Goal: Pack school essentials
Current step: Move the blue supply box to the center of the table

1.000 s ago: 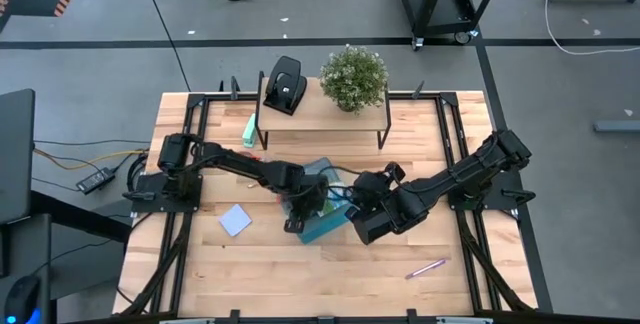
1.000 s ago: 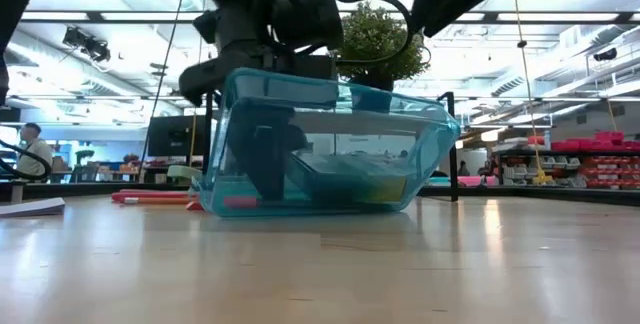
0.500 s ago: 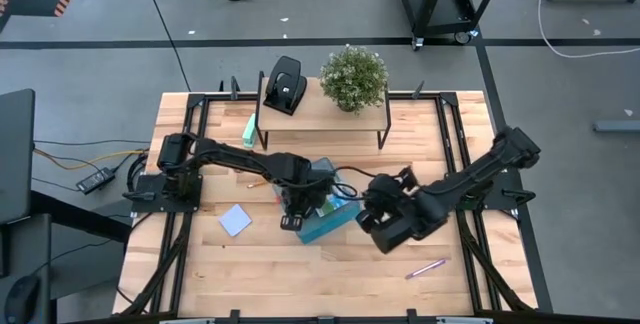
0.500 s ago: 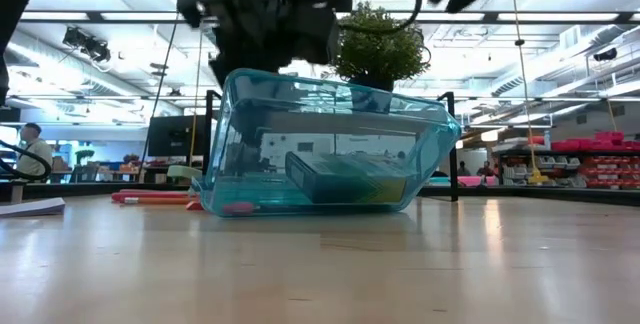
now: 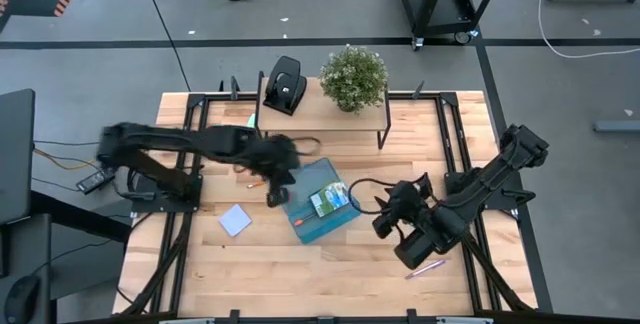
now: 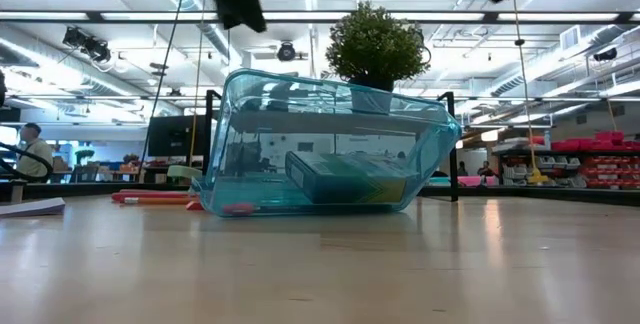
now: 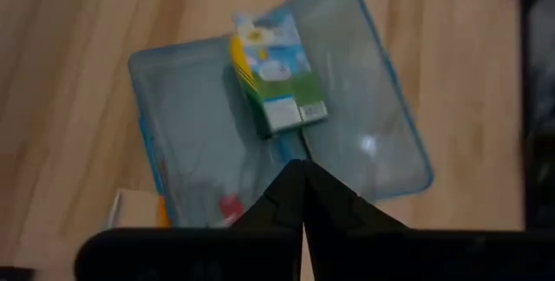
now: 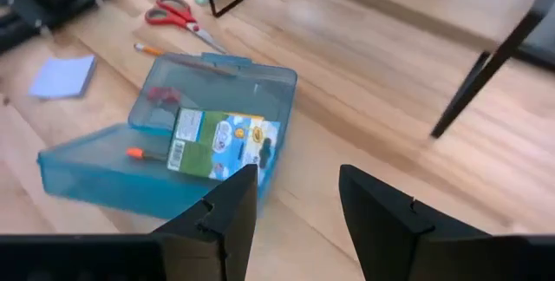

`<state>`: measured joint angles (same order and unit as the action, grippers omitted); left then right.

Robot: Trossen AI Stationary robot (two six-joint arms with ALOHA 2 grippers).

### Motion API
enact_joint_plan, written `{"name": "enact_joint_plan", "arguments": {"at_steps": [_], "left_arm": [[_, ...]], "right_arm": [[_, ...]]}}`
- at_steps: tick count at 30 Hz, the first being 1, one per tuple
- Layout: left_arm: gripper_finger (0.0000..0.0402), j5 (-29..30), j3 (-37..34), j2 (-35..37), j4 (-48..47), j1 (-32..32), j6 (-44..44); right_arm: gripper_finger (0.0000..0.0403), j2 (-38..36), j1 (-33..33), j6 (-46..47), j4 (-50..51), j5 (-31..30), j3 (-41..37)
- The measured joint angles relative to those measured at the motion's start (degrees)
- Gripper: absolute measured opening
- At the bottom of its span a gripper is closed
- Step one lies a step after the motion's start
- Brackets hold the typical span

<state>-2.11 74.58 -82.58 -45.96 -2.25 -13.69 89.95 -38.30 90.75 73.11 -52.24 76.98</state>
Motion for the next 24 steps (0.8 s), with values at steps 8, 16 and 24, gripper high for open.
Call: {"name": "enact_joint_plan", "arguments": {"at_steps": [8,16,24], "left_arm": [[0.0004,1.41,-18.29,15.79,11.48,-1.55,-15.93],[0.0009,5.74,-20.73,18.22,11.45,-4.07,-19.1],[0.0012,6.15,-20.69,18.13,11.52,-4.49,-19.26]], "right_arm": [[0.0173,-0.07,12.14,-26.66,-35.27,7.21,-8.03],[0.0173,-0.07,20.45,-35.17,-46.53,21.14,-16.16],[0.0173,-0.08,15.08,-30.68,-59.68,23.63,-27.56]]}}
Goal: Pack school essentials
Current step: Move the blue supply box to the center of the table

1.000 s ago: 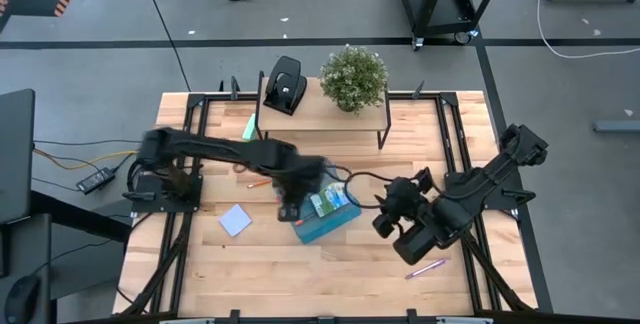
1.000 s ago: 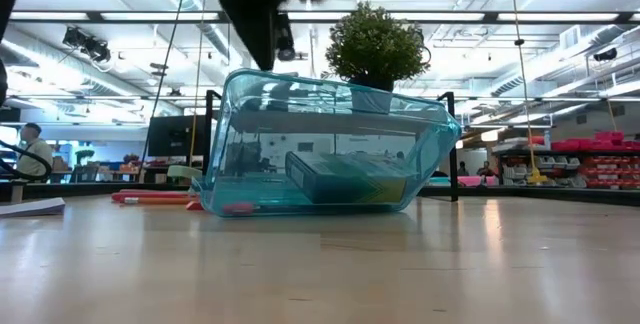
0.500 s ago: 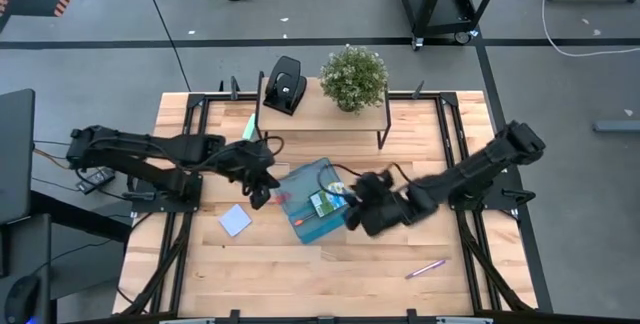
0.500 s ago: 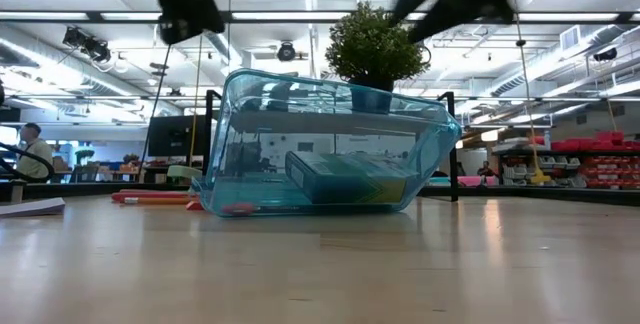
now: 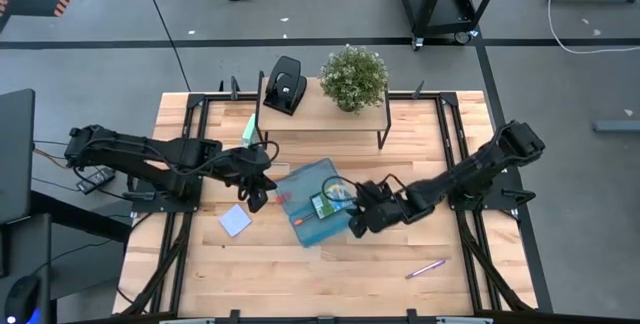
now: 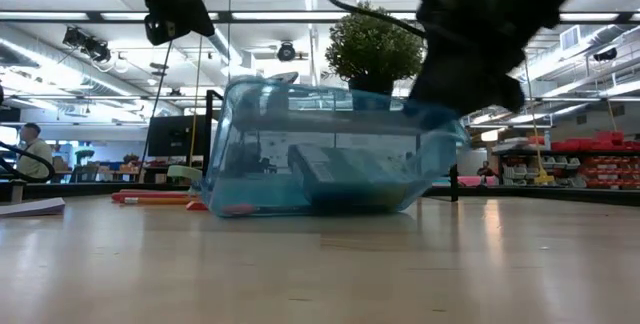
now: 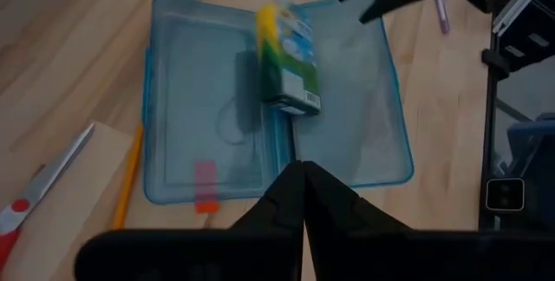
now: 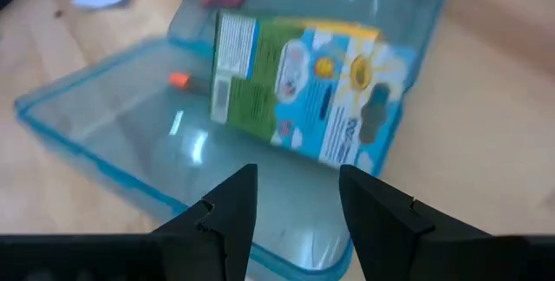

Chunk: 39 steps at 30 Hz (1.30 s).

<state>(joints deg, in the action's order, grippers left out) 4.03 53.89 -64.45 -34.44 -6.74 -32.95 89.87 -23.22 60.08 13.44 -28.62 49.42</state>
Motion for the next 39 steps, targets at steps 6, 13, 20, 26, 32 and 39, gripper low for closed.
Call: {"name": "enact_joint_plan", "arguments": {"at_steps": [6,13,20,26,32,39], "left_arm": [[0.0012,0.02,0.0,0.0,0.05,0.0,-1.05],[0.001,0.03,0.0,-0.25,2.1,0.25,-0.61],[0.0014,0.04,0.22,-2.98,7.6,0.53,0.76],[0.0006,-1.28,0.06,-8.21,14.26,0.47,1.07],[0.0024,-5.38,1.49,-15.96,23.25,-0.4,0.76],[0.0006,-6.2,2.95,-18.34,23.14,-0.53,0.67]], "right_arm": [[0.0172,-0.01,-4.5,6.03,-3.01,-3.54,-7.09],[0.0172,1.57,-6.75,13.61,-7.3,-6.73,-12.36],[0.0172,4.8,-7.02,14.07,-11.87,-7.59,-13.0],[0.0172,8.72,-7.08,14.81,-14.51,-7.16,-12.36],[0.0172,8.17,-6.54,14.1,-15.41,-7.55,-12.4],[0.0173,7.97,-6.86,13.78,-14.94,-5.39,-10.97]]}}
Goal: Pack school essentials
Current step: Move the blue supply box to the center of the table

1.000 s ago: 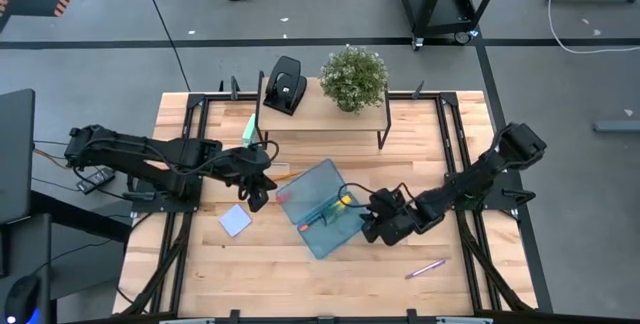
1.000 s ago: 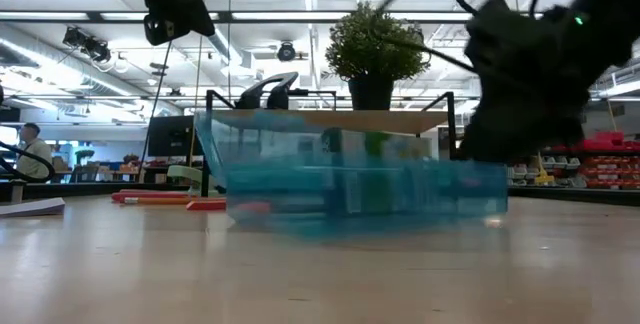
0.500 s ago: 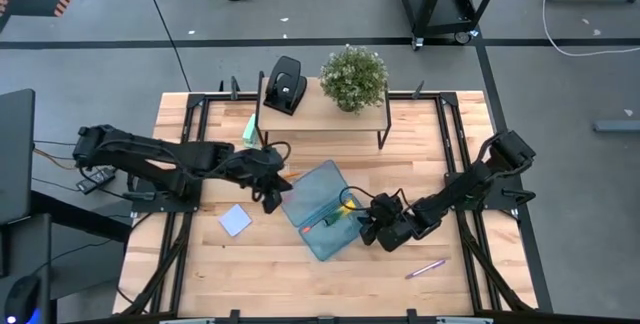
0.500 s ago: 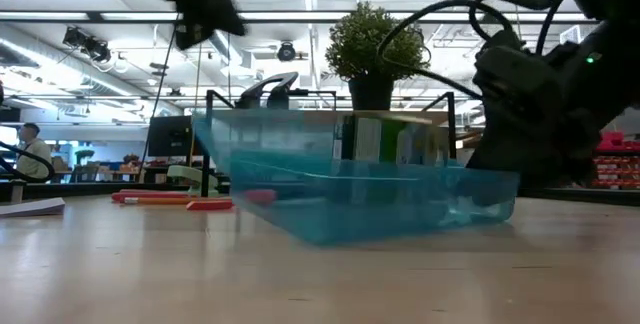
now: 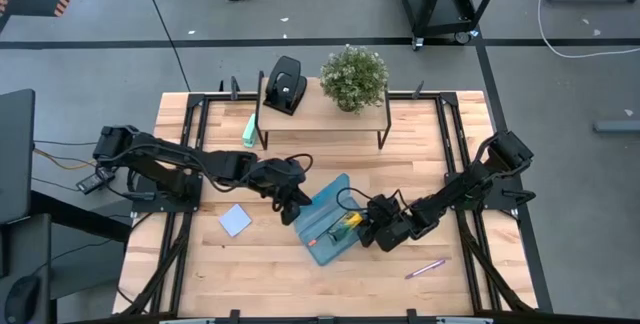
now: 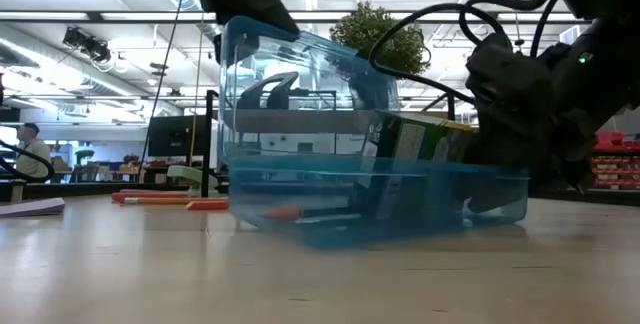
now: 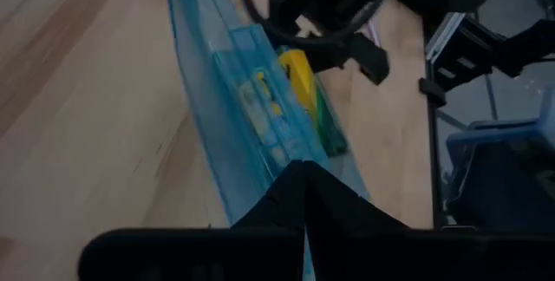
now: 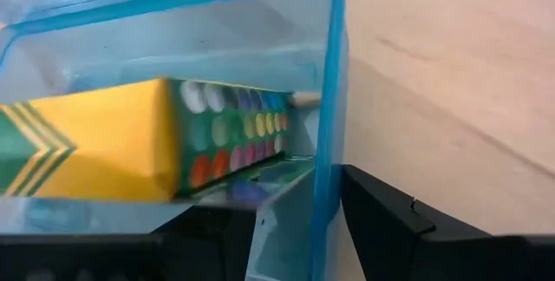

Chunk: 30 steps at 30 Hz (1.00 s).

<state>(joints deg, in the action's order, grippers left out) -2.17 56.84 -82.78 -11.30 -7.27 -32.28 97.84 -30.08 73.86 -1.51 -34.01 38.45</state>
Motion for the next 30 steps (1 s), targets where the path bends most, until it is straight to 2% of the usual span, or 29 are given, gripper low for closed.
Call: {"name": "enact_joint_plan", "arguments": {"at_steps": [9,14,21,25,30], "left_arm": [[0.0021,0.5,-0.02,1.17,-0.94,1.08,-0.08],[0.0017,0.43,0.02,1.57,-1.09,1.04,-0.06],[0.0007,0.41,0.0,1.59,-3.73,1.06,0.67],[0.0019,0.28,0.06,3.06,-12.57,1.07,2.78],[0.0012,0.33,-0.02,5.6,-31.85,1.1,4.37]], "right_arm": [[0.0173,-1.53,-0.37,-2.42,-0.43,1.38,1.49],[0.0172,-2.75,-0.94,-5.72,0.34,1.36,2.54],[0.0172,-2.93,-1.15,-2.95,5.01,1.75,2.57],[0.0172,-2.93,-1.15,-1.84,5.43,2.06,2.57],[0.0172,-2.93,-1.33,1.61,5.49,2.25,2.57]]}}
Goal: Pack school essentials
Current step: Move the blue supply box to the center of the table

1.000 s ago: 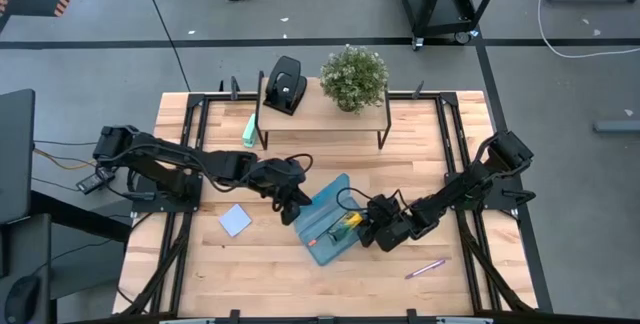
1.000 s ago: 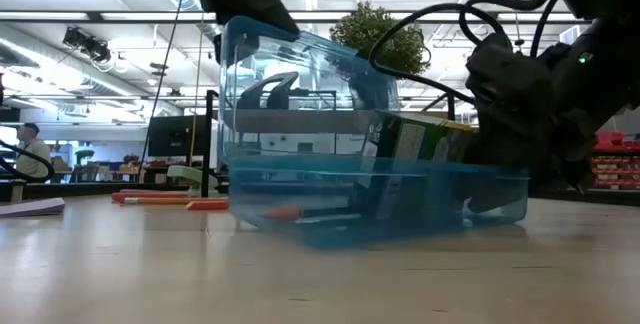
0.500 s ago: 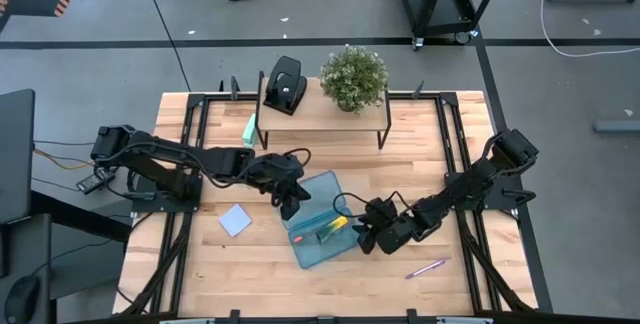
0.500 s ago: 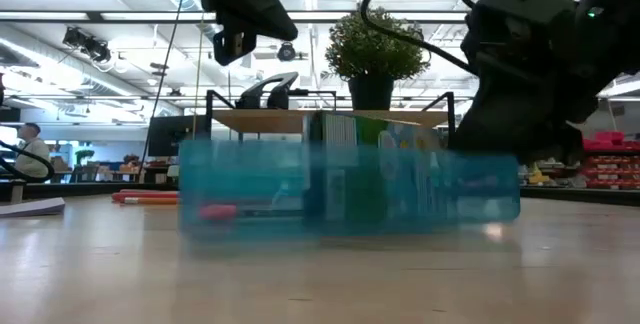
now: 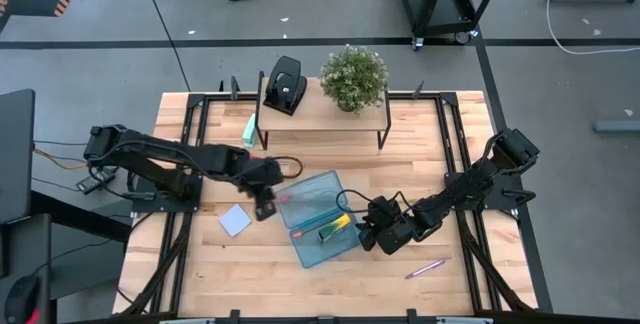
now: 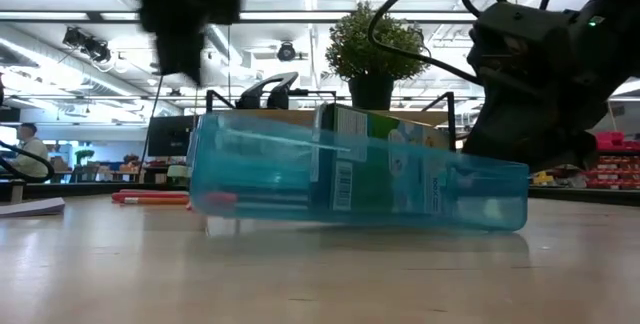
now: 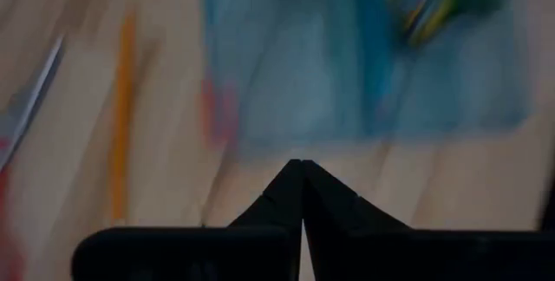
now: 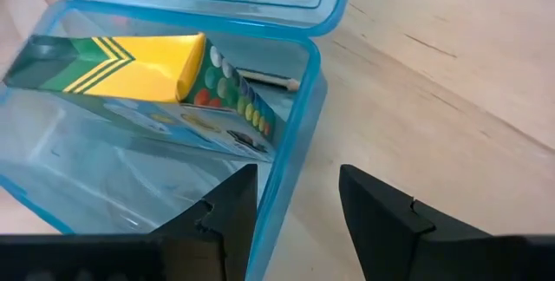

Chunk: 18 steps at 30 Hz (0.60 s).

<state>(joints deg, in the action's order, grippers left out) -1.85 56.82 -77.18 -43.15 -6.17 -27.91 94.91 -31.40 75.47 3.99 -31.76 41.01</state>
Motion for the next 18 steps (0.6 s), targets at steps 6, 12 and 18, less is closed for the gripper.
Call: {"name": "enact_joint_plan", "arguments": {"at_steps": [6,12,18], "left_arm": [[0.0006,-1.36,-0.02,0.95,-14.62,-1.33,5.5],[0.0027,-4.54,-2.99,0.91,-14.14,-2.75,4.75],[0.0012,-8.27,-6.7,0.89,-3.64,-2.84,0.44]], "right_arm": [[0.0172,0.02,-0.01,2.89,-0.35,0.27,-0.02],[0.0172,0.13,-1.23,10.29,-0.55,-0.95,-0.09],[0.0172,-0.01,-3.62,8.43,-0.61,-0.96,-0.11]]}}
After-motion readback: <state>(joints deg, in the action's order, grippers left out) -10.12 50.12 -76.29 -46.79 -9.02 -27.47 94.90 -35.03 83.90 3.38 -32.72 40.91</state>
